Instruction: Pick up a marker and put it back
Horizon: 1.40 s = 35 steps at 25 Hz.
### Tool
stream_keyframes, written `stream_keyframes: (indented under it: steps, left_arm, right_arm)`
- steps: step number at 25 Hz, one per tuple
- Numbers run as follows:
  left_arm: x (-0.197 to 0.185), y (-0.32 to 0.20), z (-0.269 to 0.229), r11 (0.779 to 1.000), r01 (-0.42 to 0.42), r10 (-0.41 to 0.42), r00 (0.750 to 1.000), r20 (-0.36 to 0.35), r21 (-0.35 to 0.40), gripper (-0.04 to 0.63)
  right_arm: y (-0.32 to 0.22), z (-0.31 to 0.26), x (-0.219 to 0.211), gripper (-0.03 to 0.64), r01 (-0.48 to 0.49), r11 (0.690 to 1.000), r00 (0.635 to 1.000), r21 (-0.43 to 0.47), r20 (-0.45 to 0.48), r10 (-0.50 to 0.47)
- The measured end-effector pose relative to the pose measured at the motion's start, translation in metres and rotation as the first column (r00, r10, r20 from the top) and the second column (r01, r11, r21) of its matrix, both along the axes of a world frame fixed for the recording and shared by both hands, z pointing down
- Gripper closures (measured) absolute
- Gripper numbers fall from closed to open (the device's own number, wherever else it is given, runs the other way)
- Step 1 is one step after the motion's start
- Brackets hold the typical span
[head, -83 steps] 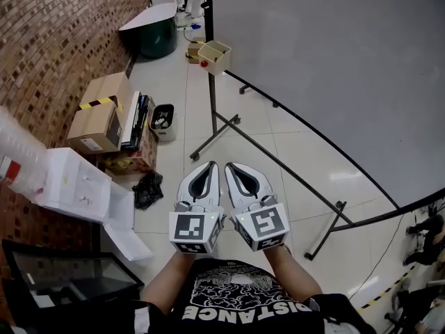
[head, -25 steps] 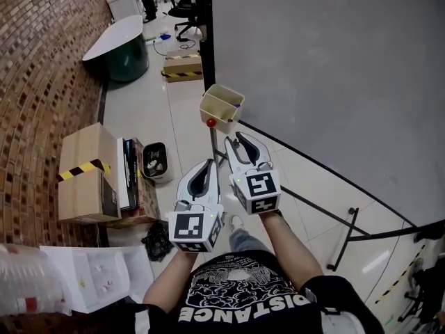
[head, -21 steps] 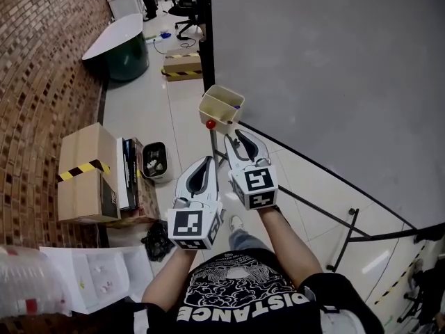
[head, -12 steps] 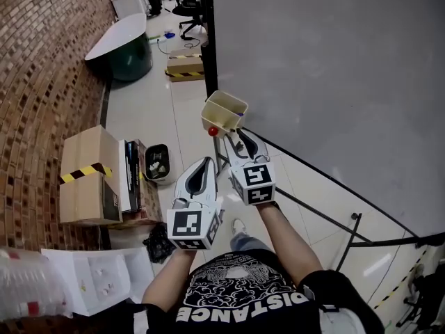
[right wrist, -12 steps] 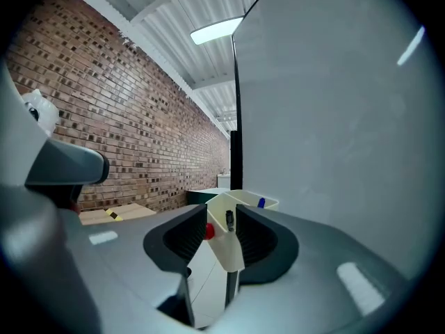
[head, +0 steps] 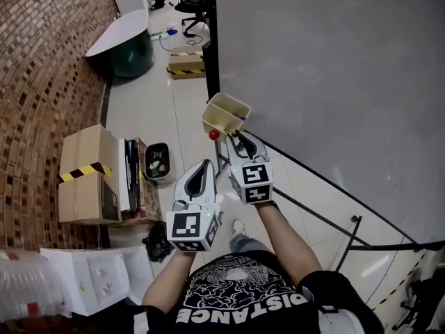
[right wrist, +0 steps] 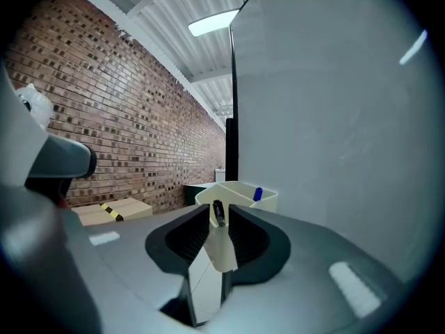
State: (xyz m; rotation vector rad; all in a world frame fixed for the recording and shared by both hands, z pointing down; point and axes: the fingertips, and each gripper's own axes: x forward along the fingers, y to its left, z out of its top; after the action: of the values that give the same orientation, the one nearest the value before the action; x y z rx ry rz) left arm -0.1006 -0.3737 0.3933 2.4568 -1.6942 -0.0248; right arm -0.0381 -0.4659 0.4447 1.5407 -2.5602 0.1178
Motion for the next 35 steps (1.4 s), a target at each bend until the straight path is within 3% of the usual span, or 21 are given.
stream_keyframes:
  steps: [3, 16, 35]
  left_arm:
    - [-0.002, 0.001, 0.004, 1.0, 0.005, -0.005, 1.0, 0.0, -0.009, 0.589]
    - [-0.008, 0.003, 0.004, 1.0, 0.017, -0.018, 1.0, -0.006, -0.008, 0.589]
    - [0.004, 0.043, -0.009, 0.999, -0.027, 0.027, 1.0, -0.001, 0.033, 0.589]
  right_arm:
    - [0.0, 0.003, 0.001, 0.575, -0.012, 1.0, 1.0, 0.005, -0.013, 0.012]
    - [0.002, -0.005, 0.003, 0.583, -0.027, 0.999, 0.999, 0.018, -0.026, 0.028]
    - [0.065, -0.073, 0.018, 0.583, -0.043, 0.987, 0.999, 0.157, 0.025, 0.04]
